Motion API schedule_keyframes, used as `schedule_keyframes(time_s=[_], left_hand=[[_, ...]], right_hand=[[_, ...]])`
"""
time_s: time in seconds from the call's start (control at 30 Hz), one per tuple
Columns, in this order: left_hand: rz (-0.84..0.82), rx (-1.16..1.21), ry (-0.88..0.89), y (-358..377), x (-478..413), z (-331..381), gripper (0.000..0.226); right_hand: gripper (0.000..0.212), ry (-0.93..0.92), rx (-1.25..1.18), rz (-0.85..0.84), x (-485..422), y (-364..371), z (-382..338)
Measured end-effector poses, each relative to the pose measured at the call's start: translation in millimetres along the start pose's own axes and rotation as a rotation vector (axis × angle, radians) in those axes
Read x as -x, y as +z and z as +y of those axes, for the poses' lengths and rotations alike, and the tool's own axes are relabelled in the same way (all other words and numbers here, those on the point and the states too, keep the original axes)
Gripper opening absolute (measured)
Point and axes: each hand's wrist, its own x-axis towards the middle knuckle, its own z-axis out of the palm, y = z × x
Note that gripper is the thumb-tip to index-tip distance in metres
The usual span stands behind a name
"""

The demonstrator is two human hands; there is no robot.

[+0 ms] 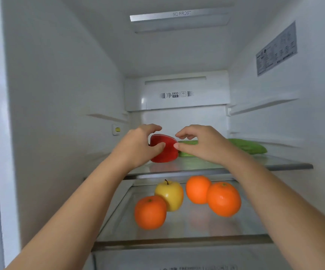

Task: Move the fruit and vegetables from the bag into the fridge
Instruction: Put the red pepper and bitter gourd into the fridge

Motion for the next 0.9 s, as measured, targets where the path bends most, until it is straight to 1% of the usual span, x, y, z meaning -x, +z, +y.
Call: schedule_keyframes(time_s=[0.07,0.13,0.17,0.23,0.33,0.4,0.53,0.6,0.73,0.9], left_hand=[[0.172,-0.075,-0.006,-3,22,8,0.038],[0.331,-0.09,-0.007,-4,47,14,0.032],[0.377,-0.093,0.008,-4,60,16,0.031],[0.411,-0.108,0.057,-3,84,15,0.033],[0.393,-0.15,0.087,-2,118,10,0.037],[0.376,-0.143,0.096,-3,140,5,0.037],[0.359,-0.085,0.077,-11,184,-6,0.036],[0.335,-0.08,0.071,-11,208,-10,0.035],[0.269,-0.088,0.039,-8,258,-16,0.035],[0.258,-0.182,-0.045,-18,310,-24,0.035]], right_hand=[[0.029,-0.049,0.101,0.103,20,9,-16],[0.033,-0.07,0.169,0.192,41,16,-28],[0.035,-0.075,0.19,0.226,52,20,-34],[0.039,-0.086,0.235,0.28,73,29,-44],[0.036,-0.091,0.301,0.328,100,47,-62],[0.038,-0.082,0.317,0.328,116,57,-74],[0.033,-0.08,0.311,0.334,148,76,-96],[0.033,-0.071,0.272,0.337,165,87,-109],[0.035,-0.051,0.2,0.243,193,115,-133],[0.034,-0.045,0.169,0.154,227,140,-158]])
